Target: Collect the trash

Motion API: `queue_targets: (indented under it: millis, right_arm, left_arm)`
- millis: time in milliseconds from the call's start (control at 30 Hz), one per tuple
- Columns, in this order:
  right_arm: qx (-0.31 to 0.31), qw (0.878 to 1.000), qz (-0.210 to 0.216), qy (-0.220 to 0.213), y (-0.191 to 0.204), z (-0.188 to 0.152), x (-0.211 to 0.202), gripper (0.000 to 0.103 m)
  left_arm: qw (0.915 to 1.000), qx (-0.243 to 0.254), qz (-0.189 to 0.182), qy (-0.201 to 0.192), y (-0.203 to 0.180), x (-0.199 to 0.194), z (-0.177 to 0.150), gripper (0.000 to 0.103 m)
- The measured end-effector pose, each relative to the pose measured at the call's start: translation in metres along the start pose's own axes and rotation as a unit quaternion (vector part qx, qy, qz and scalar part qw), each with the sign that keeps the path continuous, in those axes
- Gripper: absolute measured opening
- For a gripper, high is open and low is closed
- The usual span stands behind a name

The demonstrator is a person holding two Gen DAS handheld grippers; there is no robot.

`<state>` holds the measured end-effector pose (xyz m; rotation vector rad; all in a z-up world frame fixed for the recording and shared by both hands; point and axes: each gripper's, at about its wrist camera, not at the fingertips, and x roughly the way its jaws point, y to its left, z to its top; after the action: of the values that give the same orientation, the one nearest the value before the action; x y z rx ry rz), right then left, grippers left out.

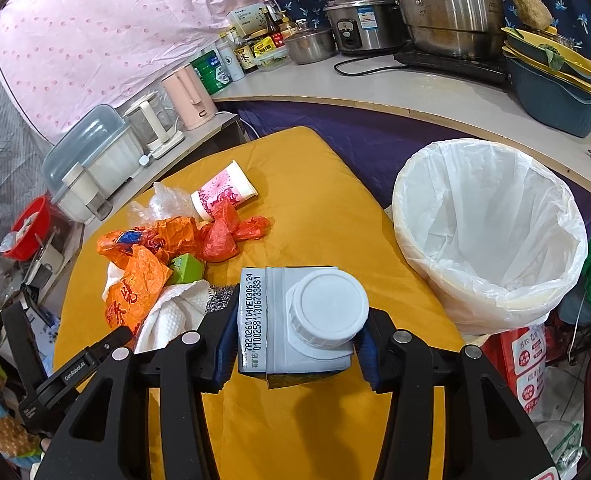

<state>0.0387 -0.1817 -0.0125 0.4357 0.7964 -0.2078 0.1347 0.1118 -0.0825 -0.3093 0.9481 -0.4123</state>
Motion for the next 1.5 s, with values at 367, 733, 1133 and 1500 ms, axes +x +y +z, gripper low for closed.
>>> queue_targets:
  millis: [367,733,1133,1500]
  right_arm:
    - [0.000,1.000,0.001,-0.005,0.000,-0.001,-0.003,0.047]
    - [-0.001,0.999,0.008,-0.045,-0.008,0.009,-0.040,0.047]
    - [0.025,0.991,-0.025,-0.132,-0.060,0.051,-0.094,0.047]
    - [0.096,0.979,-0.087,-0.158,-0.161,0.084,-0.089,0.047]
  left_arm:
    - [0.9993,0.030,-0.016,-0.014,-0.022,-0.015,0.006,0.014]
    - [0.9916,0.113,0.001,-0.063,-0.101,-0.069,0.016,0.005]
    - [0.9708,0.214,-0.053,-0.094,-0.230,-0.084,0.031,0.005]
    - [0.9576,0.260,-0.115,-0.046,-0.341,-0.013,0.018,0.005]
